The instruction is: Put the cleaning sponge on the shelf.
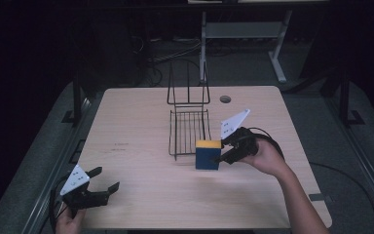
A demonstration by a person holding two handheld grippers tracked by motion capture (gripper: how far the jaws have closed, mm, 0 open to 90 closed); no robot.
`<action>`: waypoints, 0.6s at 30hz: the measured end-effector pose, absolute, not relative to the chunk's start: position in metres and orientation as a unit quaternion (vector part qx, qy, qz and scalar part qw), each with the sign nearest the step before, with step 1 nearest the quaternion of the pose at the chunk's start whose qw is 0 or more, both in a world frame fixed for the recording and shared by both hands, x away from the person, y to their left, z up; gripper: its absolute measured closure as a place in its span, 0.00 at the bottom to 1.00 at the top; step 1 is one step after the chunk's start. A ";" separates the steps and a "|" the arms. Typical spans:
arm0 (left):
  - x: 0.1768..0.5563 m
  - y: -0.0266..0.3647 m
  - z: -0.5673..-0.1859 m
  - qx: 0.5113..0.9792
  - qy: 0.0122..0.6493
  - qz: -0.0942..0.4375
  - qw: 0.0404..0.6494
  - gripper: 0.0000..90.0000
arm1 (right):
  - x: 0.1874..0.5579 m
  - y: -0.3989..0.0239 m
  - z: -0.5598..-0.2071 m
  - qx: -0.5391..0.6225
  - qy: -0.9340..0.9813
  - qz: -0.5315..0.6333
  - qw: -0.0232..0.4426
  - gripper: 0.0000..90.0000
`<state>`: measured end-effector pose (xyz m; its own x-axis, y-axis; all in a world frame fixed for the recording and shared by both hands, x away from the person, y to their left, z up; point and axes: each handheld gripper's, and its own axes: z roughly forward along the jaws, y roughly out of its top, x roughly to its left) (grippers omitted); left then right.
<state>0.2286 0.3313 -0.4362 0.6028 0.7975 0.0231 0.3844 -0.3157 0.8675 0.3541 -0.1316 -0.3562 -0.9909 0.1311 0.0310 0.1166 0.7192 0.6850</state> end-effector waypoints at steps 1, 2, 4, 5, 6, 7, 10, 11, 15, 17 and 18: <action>0.229 0.331 -0.436 0.777 0.380 0.232 0.444 0.16 | 0.356 -0.130 -0.354 0.067 0.929 0.365 0.011 0.63; 0.229 0.331 -0.436 0.777 0.380 0.234 0.445 0.16 | 0.357 -0.129 -0.353 0.066 0.930 0.361 0.012 0.63; 0.229 0.331 -0.436 0.777 0.379 0.233 0.445 0.16 | 0.359 -0.127 -0.351 0.066 0.930 0.361 0.012 0.63; 0.229 0.331 -0.436 0.777 0.379 0.233 0.445 0.16 | 0.361 -0.126 -0.350 0.067 0.929 0.364 0.010 0.63; 0.229 0.331 -0.436 0.778 0.380 0.232 0.444 0.16 | 0.362 -0.126 -0.350 0.067 0.930 0.362 0.011 0.63; 0.229 0.331 -0.436 0.777 0.380 0.232 0.444 0.16 | 0.364 -0.125 -0.350 0.067 0.931 0.359 0.013 0.63; 0.229 0.331 -0.436 0.777 0.381 0.231 0.445 0.16 | 0.367 -0.123 -0.350 0.068 0.932 0.355 0.015 0.63; 0.229 0.331 -0.436 0.777 0.381 0.231 0.445 0.16 | 0.372 -0.122 -0.349 0.070 0.932 0.355 0.016 0.63; 0.229 0.331 -0.436 0.777 0.381 0.232 0.444 0.16 | 0.379 -0.120 -0.348 0.073 0.931 0.357 0.021 0.63; 0.229 0.332 -0.436 0.777 0.381 0.232 0.445 0.16 | 0.382 -0.118 -0.347 0.074 0.931 0.356 0.019 0.63; 0.229 0.332 -0.436 0.777 0.381 0.232 0.445 0.16 | 0.382 -0.118 -0.347 0.074 0.931 0.356 0.019 0.63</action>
